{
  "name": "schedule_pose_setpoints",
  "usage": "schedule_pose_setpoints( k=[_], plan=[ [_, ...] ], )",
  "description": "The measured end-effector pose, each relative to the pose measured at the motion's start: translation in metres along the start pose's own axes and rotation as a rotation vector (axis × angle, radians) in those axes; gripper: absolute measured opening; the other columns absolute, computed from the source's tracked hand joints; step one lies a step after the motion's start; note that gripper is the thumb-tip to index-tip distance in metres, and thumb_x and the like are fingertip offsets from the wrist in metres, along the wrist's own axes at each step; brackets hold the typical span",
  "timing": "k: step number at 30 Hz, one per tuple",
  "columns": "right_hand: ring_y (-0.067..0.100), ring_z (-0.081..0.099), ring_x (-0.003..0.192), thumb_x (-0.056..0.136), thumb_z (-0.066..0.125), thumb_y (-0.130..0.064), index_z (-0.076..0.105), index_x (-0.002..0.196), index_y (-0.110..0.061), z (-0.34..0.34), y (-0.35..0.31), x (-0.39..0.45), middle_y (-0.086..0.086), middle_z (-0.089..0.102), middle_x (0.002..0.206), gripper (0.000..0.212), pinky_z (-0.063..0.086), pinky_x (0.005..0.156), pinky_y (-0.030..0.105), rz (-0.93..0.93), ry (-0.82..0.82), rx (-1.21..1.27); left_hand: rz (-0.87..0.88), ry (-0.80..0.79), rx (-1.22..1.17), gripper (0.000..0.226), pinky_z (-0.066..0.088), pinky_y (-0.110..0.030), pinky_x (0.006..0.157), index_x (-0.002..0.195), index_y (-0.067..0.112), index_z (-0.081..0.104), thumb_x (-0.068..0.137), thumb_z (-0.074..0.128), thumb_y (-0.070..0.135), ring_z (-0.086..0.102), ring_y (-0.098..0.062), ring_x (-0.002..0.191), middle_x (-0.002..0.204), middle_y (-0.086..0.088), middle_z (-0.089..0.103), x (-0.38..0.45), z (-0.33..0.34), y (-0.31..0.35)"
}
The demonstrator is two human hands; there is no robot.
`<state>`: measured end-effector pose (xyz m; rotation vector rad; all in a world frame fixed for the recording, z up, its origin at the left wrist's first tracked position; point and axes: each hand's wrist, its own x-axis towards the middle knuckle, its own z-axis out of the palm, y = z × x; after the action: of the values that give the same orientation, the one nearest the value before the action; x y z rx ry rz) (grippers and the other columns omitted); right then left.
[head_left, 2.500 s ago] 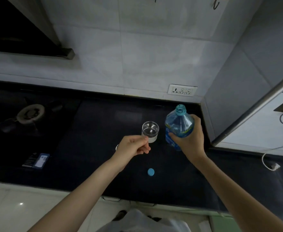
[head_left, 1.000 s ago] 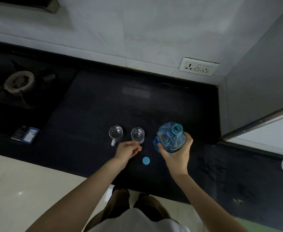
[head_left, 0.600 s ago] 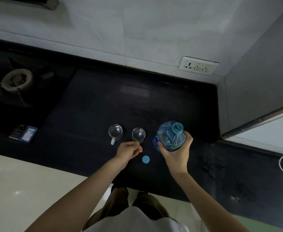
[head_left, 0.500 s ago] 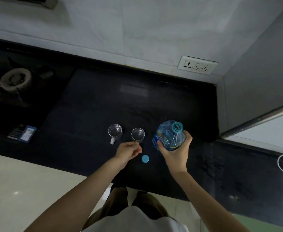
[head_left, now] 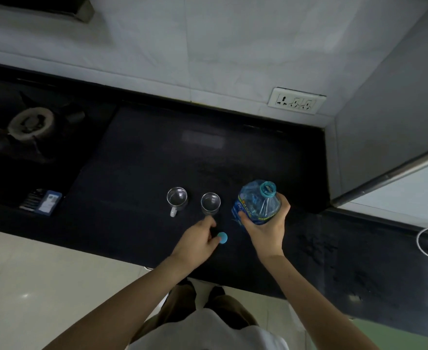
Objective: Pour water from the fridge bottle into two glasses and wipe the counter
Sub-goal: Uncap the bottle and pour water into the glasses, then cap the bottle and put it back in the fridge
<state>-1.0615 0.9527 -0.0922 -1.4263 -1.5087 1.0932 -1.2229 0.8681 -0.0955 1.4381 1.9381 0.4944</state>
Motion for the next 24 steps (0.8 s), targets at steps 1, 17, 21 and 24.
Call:
schedule_pose_setpoints(
  k=[1,17,21,24],
  plan=[
    [0.007,0.049,0.124,0.065,0.088,-0.014,0.028,0.132,-0.037,0.0,0.0,0.0,-0.004,0.044,0.134,0.092,0.049,0.093,0.021,0.009,0.001,0.011,0.065,-0.032,0.074,0.032,0.047,-0.022,0.078,0.117,0.02,0.05,0.09,0.062,0.03,0.056,-0.006,0.088,0.103,0.004,0.058,-0.001,0.003,0.002],
    [0.008,0.052,0.12,0.064,0.088,-0.019,0.029,0.123,-0.045,-0.007,0.0,0.0,-0.006,0.048,0.13,0.088,0.052,0.092,0.026,-0.012,-0.009,-0.05,0.329,-0.152,0.609,0.035,0.035,-0.033,0.101,0.131,0.011,0.046,0.096,0.044,0.014,0.043,-0.026,0.115,0.131,-0.011,0.045,0.015,0.045,-0.003],
    [0.008,0.051,0.12,0.065,0.088,-0.021,0.029,0.125,-0.042,-0.009,-0.001,-0.001,-0.006,0.047,0.129,0.087,0.052,0.093,0.028,-0.019,-0.022,-0.054,0.338,-0.071,0.281,0.033,0.038,-0.026,0.098,0.125,0.012,0.056,0.093,0.055,0.02,0.048,-0.021,0.112,0.12,-0.006,0.052,0.008,0.026,0.008],
    [0.006,0.053,0.117,0.064,0.088,-0.023,0.03,0.125,-0.041,-0.01,-0.002,-0.001,-0.006,0.048,0.127,0.086,0.052,0.093,0.029,-0.025,-0.024,-0.056,0.405,0.09,0.166,0.034,0.037,-0.021,0.095,0.121,0.009,0.061,0.089,0.063,0.019,0.053,-0.019,0.108,0.113,-0.005,0.057,0.004,-0.003,0.028]
  ],
)
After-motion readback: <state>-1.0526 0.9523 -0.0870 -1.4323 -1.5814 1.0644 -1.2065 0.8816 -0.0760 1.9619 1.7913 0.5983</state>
